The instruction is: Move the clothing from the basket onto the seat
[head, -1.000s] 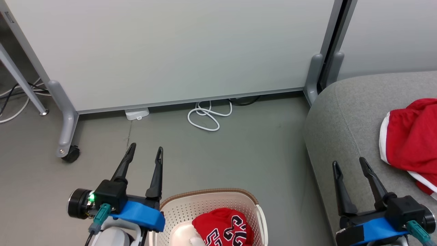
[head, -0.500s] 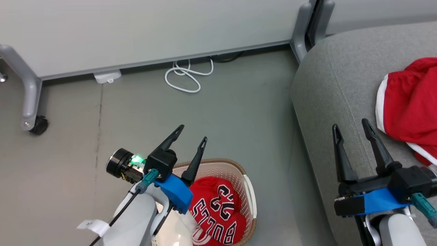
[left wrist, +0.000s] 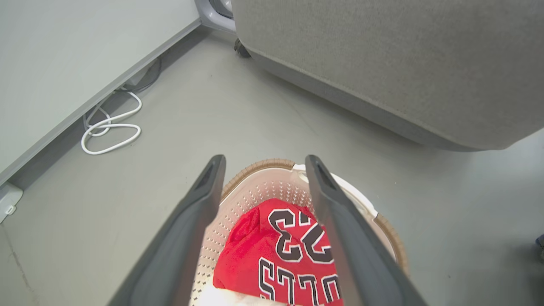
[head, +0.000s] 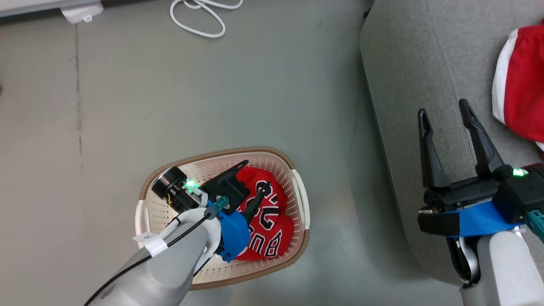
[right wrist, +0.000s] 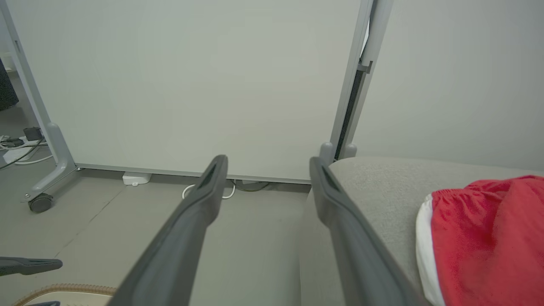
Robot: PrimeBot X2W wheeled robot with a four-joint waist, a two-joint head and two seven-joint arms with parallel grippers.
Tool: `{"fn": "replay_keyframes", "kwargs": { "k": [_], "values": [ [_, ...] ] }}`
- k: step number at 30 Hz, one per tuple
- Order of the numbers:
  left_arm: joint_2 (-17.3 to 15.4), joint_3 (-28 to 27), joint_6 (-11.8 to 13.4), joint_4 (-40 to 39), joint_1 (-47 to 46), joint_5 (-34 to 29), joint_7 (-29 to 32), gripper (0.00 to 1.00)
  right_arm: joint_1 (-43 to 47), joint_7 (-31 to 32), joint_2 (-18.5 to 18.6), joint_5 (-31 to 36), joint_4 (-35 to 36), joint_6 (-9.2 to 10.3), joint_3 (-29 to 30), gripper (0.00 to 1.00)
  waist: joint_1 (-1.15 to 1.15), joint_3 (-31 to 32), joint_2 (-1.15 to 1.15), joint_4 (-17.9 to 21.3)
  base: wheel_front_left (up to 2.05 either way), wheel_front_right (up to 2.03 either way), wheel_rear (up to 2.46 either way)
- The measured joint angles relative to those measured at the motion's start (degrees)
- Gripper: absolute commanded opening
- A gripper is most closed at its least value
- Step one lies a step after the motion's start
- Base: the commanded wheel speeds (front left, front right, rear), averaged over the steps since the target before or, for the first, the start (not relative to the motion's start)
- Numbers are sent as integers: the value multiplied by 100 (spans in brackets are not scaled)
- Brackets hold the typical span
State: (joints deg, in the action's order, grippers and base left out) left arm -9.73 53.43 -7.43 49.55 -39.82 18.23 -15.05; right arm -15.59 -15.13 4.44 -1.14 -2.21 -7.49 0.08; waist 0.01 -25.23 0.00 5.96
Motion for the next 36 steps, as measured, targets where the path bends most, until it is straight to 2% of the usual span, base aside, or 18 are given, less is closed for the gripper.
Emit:
{"fn": "replay_keyframes", "kwargs": {
  "k": [9,13,18,28,34,36],
  "values": [
    [0,1482,0,726,-673,586,-1,100,-286,0,8,11,143,0,-21,100,0,-824,0,160,0,0,0],
    [47,1829,0,996,-903,773,35,100,-367,0,9,23,211,0,-8,100,0,-1152,0,227,0,0,0],
    [66,1972,-1,1266,-1121,780,332,100,-432,0,-1,45,334,0,-12,100,0,-1544,0,307,0,0,0],
    [-132,1992,-1,1666,-1391,274,1080,100,-477,0,-36,103,548,0,59,100,-1,-2232,0,378,0,0,0],
    [-209,1993,-1,1770,-1512,138,1195,100,-477,0,-53,147,649,0,90,100,-1,-2486,0,328,0,0,0],
    [-220,1992,-1,1828,-1572,282,1193,100,-478,0,-55,160,678,0,101,100,-1,-2552,0,307,0,0,0]
  ]
}}
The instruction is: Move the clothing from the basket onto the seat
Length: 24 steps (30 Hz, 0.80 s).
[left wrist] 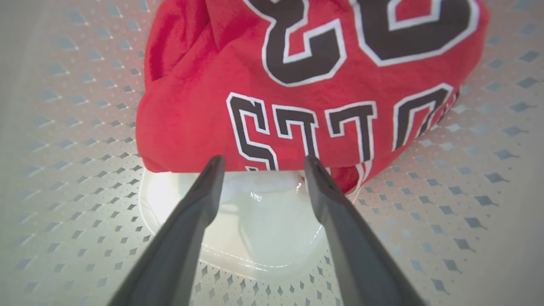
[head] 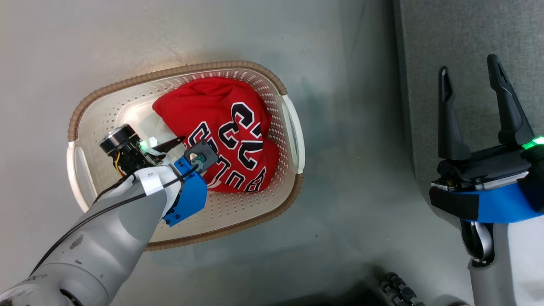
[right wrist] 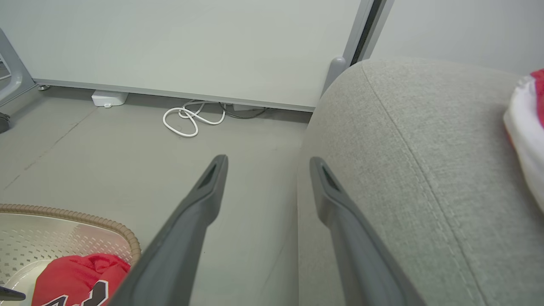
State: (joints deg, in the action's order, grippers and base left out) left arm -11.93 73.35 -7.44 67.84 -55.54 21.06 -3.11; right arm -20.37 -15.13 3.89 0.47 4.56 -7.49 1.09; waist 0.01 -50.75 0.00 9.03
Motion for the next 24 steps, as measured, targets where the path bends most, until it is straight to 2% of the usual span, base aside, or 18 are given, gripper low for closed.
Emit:
{"fn": "replay_keyframes", "kwargs": {
  "k": [16,24],
  "values": [
    [100,-48,0,-8,-103,1580,-58,100,-48,0,0,25,57,0,-33,100,-1,-129,0,-84,0,0,0],
    [130,-318,0,0,-148,2682,509,100,-37,0,3,42,142,0,-26,100,0,-304,0,-85,0,0,0]
  ]
}}
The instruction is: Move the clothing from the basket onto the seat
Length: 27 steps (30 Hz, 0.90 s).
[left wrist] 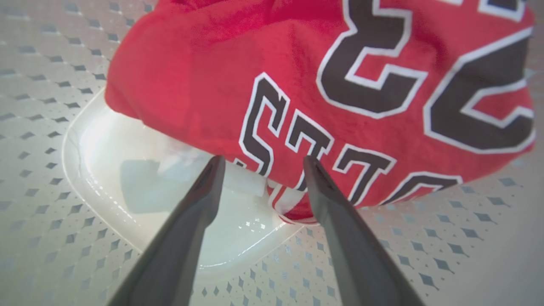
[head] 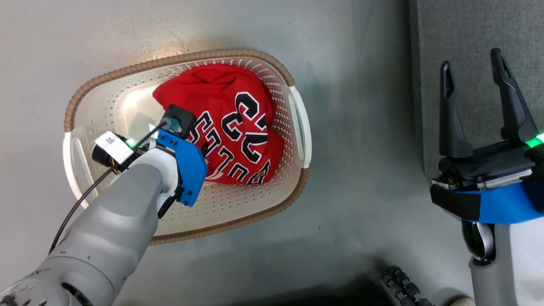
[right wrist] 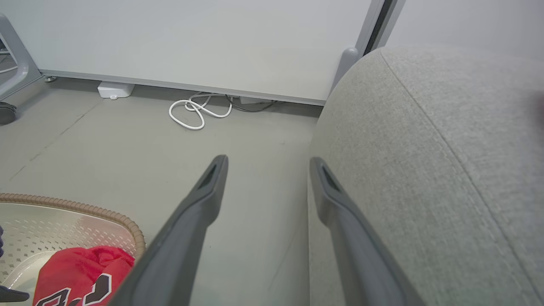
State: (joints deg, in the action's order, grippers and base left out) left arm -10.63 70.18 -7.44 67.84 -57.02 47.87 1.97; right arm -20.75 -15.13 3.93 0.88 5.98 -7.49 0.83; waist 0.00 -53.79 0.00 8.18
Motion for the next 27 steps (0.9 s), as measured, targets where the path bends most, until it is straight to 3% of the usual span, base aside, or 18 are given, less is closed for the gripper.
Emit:
{"fn": "replay_keyframes", "kwargs": {
  "k": [18,27],
  "values": [
    [89,-777,1,-54,-190,1801,617,100,77,0,32,97,303,0,-38,100,0,-496,0,35,0,0,0],
    [147,-901,0,-151,-217,2246,650,100,144,0,30,102,302,0,-56,100,0,-577,0,48,0,0,0]
  ]
}}
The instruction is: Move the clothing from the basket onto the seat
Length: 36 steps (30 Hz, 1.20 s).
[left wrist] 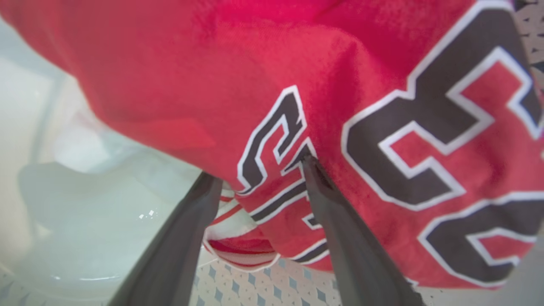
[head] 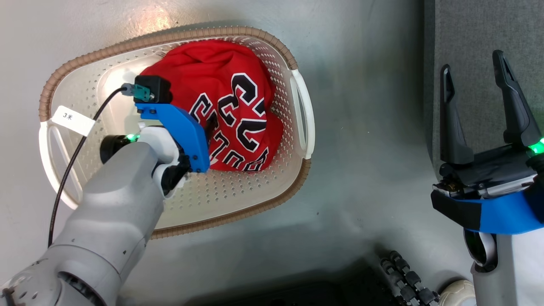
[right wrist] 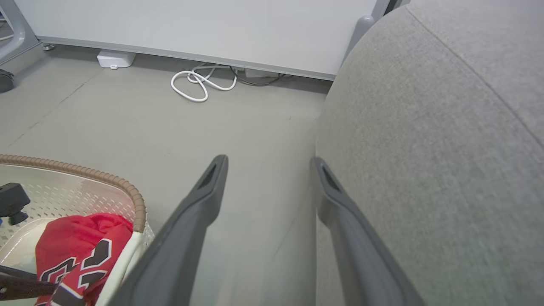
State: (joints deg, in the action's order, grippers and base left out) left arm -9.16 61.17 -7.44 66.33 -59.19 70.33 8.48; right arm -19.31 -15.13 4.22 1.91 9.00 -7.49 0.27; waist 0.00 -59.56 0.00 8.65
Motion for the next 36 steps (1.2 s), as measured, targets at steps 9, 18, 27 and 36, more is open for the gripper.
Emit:
{"fn": "replay_keyframes", "kwargs": {
  "k": [9,18,27,36],
  "values": [
    [108,219,1,-25,-10,45,-215,0,54,0,-3,8,15,0,4,100,0,-16,0,-20,0,0,0],
    [93,283,1,-55,-103,148,-643,0,-3,1,0,-8,-3,0,-33,100,0,-1,0,-46,0,0,0],
    [-4,422,1,-408,-66,301,-1076,0,-152,0,10,-81,-164,0,-74,100,0,322,0,-97,0,0,0],
    [-140,662,1,-862,300,486,-1615,0,-198,1,40,-158,-405,0,-119,100,-1,869,0,-200,0,0,0]
  ]
}}
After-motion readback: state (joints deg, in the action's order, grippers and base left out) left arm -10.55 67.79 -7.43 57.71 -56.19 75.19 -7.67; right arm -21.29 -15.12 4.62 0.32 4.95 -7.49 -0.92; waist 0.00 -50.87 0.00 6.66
